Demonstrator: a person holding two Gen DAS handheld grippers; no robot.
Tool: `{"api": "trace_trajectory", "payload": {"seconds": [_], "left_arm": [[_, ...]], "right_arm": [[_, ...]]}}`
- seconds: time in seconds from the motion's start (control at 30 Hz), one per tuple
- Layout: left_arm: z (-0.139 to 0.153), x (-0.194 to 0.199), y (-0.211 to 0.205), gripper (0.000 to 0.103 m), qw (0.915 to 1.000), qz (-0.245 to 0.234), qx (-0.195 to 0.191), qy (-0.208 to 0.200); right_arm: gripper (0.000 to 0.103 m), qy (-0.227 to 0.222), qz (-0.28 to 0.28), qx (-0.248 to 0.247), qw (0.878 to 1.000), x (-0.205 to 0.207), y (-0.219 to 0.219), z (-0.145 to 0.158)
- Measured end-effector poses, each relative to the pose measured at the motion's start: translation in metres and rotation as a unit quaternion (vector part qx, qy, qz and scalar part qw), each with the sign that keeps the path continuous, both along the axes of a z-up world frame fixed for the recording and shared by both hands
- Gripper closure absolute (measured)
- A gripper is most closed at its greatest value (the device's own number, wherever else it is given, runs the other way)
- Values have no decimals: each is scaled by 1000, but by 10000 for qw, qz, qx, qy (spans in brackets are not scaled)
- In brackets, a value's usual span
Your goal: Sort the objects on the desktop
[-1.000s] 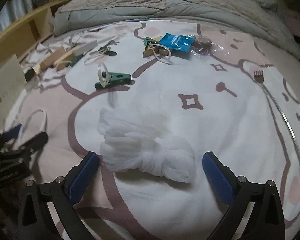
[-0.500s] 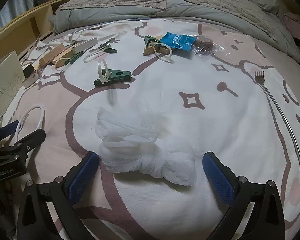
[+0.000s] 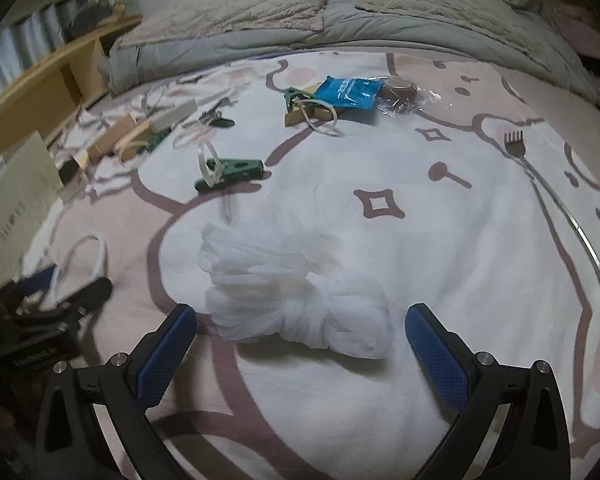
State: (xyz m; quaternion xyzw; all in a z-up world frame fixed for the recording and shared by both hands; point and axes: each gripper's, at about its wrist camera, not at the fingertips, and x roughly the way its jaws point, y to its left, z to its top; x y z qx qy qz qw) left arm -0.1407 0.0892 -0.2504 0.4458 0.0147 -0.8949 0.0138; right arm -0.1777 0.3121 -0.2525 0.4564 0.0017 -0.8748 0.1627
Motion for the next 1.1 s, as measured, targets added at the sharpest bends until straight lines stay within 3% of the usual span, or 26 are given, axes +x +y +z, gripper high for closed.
{"api": "trace_trajectory", "payload": {"seconds": [0.37,0.6,0.97,1.1], "left_arm": [[1,2,-1,0,9999,57,86,89],[2,-1,-2,0,10000,80,39,37],[3,-3,-4,0,9999,60,155,38],[6,-1,-4,11,9998,53,165,106]], "right_arm": [[2,-43,-108,-367,9993,-1,2,3],[27,77,-194,-542,9983,0,9,6],[28,103,-144,-636,9978,0,10,5],[28,115,-118,-655,9977,0,10,6]]}}
